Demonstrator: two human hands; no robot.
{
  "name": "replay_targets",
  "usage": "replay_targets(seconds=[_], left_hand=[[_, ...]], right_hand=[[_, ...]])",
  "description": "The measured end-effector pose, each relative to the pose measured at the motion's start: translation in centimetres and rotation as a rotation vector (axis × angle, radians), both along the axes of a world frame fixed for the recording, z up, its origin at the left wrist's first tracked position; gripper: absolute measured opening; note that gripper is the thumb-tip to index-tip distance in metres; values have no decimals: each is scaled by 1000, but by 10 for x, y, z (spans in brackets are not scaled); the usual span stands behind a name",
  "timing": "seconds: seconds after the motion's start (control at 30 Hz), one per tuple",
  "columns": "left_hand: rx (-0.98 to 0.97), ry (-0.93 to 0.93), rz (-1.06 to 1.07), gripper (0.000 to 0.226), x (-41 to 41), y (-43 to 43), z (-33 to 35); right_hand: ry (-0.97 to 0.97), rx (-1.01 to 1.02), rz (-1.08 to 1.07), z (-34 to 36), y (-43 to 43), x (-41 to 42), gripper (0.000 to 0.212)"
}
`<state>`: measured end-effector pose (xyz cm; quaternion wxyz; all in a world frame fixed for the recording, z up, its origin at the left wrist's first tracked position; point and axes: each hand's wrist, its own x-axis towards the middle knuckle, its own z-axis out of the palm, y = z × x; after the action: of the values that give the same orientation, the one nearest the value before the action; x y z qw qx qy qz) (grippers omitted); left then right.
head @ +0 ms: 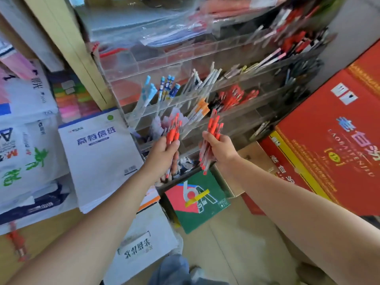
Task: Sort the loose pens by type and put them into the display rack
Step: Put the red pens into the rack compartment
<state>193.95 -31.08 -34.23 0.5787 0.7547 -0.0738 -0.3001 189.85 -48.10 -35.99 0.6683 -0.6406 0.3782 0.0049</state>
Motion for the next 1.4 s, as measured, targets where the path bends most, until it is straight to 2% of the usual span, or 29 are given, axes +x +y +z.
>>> replay_targets(seconds=[0.27,0.47,0.67,0.77,1.07,1.4], left_hand=[[6,5,-95,13,30,-71,-23],[23,22,-39,16,41,-133,-26],[-17,49,77,11,42,-188,-24],[-19,38,120,15,41,-204,-24],[-58,45,144,11,48,-221,-30],[-60,57,93,12,56,-225,-33]], right_hand=[[40,-53,-147,-15,-90,18,29],[31,-155,-158,-13,-169,45,31],[-163,-183,-207,4,-228,74,19],[-212,-187,-185,7,-251,89,17],[-217,-132,-157,-8,-256,112,12],[-105,-438,-97,-36,-261,124,20]])
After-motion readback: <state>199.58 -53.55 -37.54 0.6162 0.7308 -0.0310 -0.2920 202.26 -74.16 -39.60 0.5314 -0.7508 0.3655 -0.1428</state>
